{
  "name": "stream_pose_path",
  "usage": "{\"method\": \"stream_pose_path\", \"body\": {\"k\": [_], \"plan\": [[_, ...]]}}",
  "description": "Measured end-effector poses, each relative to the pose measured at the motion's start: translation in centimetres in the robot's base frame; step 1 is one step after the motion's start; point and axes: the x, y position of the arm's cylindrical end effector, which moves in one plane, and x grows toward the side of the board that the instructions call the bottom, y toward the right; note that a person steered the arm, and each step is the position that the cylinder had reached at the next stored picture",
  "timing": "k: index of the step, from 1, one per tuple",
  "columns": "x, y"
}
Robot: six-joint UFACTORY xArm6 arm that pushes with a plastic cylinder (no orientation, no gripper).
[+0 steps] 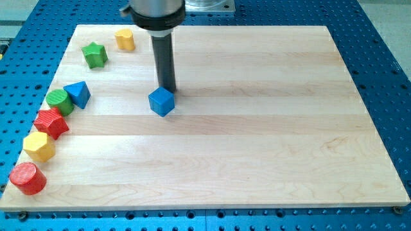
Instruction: Put the cube at the center of the board
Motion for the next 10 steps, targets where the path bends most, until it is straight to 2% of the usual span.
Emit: {"method": "stream_pose_path", "body": {"k": [1,2,3,4,5,6,7,8,9,10], "plan": [[7.1,-2.2],[8.7,-4.3],[15.7,-8.4],[13.5,-2.3],[8.5,0.3],[6.6,3.4],[12.3,1.8],[10.3,5.0],[6.1,6.2],[5.9,6.3]]}}
